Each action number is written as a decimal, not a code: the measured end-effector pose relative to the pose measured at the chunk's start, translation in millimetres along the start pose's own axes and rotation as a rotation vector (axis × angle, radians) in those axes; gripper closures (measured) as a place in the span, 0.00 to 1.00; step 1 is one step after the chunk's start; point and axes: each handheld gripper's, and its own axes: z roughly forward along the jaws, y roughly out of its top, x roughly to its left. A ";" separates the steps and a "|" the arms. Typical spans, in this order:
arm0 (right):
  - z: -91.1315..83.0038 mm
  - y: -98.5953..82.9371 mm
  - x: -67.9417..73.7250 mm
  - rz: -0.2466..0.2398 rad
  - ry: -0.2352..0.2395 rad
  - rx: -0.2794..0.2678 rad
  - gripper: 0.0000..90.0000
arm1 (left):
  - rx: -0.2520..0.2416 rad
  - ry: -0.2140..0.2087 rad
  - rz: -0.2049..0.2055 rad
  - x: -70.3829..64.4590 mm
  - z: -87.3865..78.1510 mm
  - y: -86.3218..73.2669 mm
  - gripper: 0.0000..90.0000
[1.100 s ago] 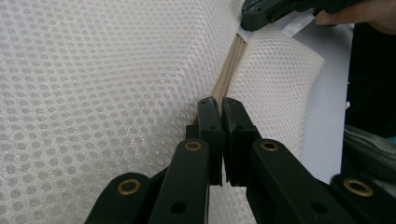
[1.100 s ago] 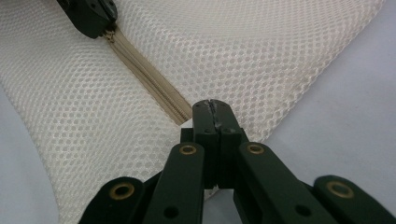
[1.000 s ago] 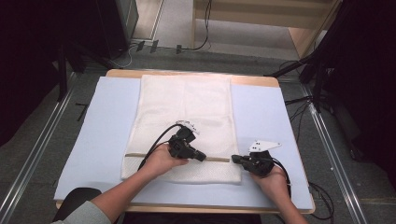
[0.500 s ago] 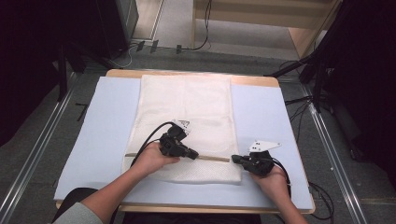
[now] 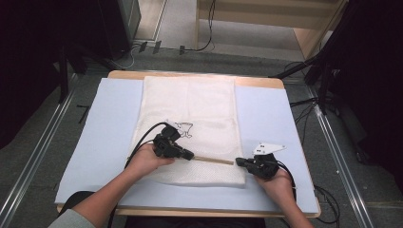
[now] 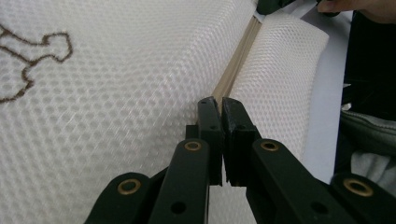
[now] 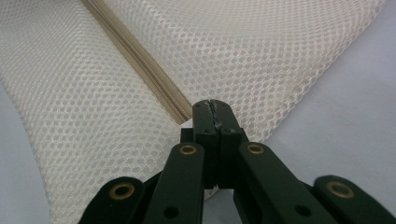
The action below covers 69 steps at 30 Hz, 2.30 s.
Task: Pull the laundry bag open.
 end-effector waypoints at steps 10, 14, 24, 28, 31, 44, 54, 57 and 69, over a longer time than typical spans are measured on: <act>0.1 0.1 -0.2 -0.011 0.002 -0.001 1.00 | -0.023 0.016 -0.050 16.0 -24.7 -20.7 0.99; 0.1 0.2 -0.3 -0.012 0.003 0.000 1.00 | -0.037 0.022 -0.051 18.4 -33.3 -25.4 0.99; 0.1 0.5 0.5 -0.026 -0.005 0.001 1.00 | -0.040 0.034 -0.056 20.0 -40.7 -35.1 0.99; 0.2 0.4 -0.3 -0.017 0.004 0.000 1.00 | -0.036 0.033 -0.054 19.5 -41.0 -35.3 0.99; 0.1 1.0 -0.6 -0.017 0.005 0.006 1.00 | -0.038 0.025 -0.060 20.5 -42.8 -35.8 0.99; -0.2 2.0 -1.9 -0.009 0.014 0.016 1.00 | -0.045 0.040 -0.059 21.6 -48.7 -41.8 0.99; 0.1 1.9 -2.6 -0.013 0.018 0.012 1.00 | -0.066 0.045 -0.098 28.1 -62.8 -54.1 0.99; -0.2 2.2 -2.5 -0.012 0.016 0.015 1.00 | -0.074 0.060 -0.096 29.0 -68.0 -58.3 0.99; -1.6 2.7 -4.0 -0.024 0.019 0.025 1.00 | -0.092 0.064 -0.146 36.6 -87.8 -75.8 0.99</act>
